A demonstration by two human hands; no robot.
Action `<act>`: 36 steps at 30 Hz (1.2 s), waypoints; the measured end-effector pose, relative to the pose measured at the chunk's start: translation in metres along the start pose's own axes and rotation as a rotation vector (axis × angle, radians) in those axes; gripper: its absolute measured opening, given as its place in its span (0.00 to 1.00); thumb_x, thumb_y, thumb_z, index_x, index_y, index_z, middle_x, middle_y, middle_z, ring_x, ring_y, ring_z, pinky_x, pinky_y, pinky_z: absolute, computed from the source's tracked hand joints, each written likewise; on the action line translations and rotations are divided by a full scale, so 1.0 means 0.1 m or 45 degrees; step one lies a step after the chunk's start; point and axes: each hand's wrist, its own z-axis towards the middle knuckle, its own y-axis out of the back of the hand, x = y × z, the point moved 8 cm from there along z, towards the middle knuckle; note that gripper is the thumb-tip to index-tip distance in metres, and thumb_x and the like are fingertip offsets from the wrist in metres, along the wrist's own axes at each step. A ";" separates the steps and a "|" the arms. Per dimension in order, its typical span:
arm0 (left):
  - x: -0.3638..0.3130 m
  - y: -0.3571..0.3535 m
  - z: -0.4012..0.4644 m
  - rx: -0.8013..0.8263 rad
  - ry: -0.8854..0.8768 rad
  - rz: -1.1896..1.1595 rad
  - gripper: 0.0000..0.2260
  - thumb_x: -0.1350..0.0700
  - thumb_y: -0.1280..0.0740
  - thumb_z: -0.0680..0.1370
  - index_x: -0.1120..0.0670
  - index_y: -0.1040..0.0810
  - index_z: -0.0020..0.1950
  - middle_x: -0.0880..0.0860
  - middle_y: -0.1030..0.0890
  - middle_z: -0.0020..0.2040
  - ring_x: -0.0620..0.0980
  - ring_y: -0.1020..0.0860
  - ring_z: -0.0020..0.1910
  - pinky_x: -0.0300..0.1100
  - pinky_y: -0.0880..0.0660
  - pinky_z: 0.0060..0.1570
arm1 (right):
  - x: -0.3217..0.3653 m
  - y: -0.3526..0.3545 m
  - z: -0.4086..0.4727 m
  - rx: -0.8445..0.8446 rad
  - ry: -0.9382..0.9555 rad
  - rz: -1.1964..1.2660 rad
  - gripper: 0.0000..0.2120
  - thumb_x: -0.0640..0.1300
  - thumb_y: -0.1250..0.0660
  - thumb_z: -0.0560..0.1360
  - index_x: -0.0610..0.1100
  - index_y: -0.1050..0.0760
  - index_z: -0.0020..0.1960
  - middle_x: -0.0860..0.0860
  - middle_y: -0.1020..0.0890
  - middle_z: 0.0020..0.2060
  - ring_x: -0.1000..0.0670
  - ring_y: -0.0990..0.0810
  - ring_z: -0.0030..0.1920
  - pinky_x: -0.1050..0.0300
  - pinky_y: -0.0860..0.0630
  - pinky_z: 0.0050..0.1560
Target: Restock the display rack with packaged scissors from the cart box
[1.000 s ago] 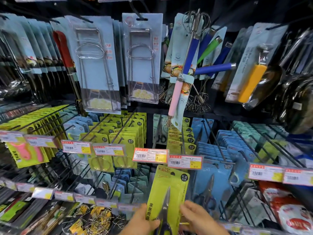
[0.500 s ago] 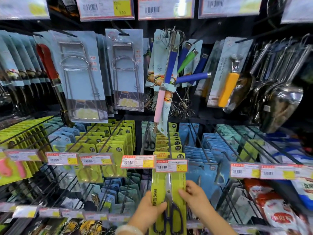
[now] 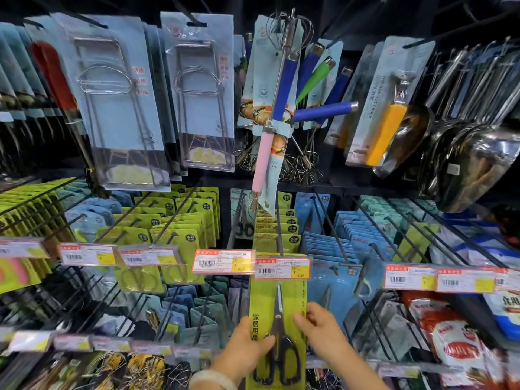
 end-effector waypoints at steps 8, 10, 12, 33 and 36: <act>-0.16 0.03 0.21 0.004 -0.086 0.016 0.15 0.60 0.36 0.79 0.56 0.35 0.65 0.41 0.29 0.53 0.42 0.29 0.56 0.37 0.32 0.57 | 0.04 -0.03 0.24 -0.085 0.003 0.055 0.03 0.40 0.37 0.77 0.46 0.26 0.46 0.52 0.21 0.38 0.52 0.23 0.39 0.62 0.27 0.41; -0.13 0.07 0.36 -0.035 -0.065 0.089 0.26 0.56 0.35 0.79 0.56 0.42 0.74 0.47 0.32 0.67 0.48 0.33 0.68 0.42 0.36 0.69 | 0.07 -0.03 0.34 -0.117 0.008 -0.032 0.04 0.41 0.38 0.78 0.44 0.27 0.45 0.53 0.25 0.33 0.55 0.27 0.33 0.65 0.33 0.33; -0.15 0.09 0.49 -0.047 -0.093 0.177 0.26 0.54 0.35 0.78 0.56 0.41 0.73 0.53 0.30 0.69 0.51 0.30 0.66 0.44 0.34 0.68 | 0.05 -0.02 0.45 -0.161 -0.023 -0.108 0.10 0.42 0.40 0.79 0.48 0.32 0.38 0.53 0.29 0.30 0.57 0.32 0.30 0.65 0.37 0.30; -0.57 -2.17 -0.40 0.263 -0.523 1.748 0.27 0.51 0.37 0.77 0.56 0.41 0.73 0.57 0.39 0.71 0.59 0.40 0.72 0.51 0.39 0.71 | -1.12 1.53 -0.97 -0.120 -0.303 -1.325 0.27 0.42 0.36 0.75 0.40 0.40 0.70 0.41 0.33 0.68 0.41 0.37 0.70 0.48 0.37 0.69; -0.74 -3.10 -0.78 0.343 -0.667 1.783 0.26 0.53 0.38 0.78 0.55 0.42 0.74 0.58 0.40 0.73 0.59 0.42 0.73 0.52 0.40 0.71 | -1.42 2.26 -1.57 -0.293 -0.328 -1.339 0.28 0.48 0.39 0.76 0.41 0.43 0.72 0.41 0.36 0.70 0.42 0.39 0.72 0.47 0.37 0.69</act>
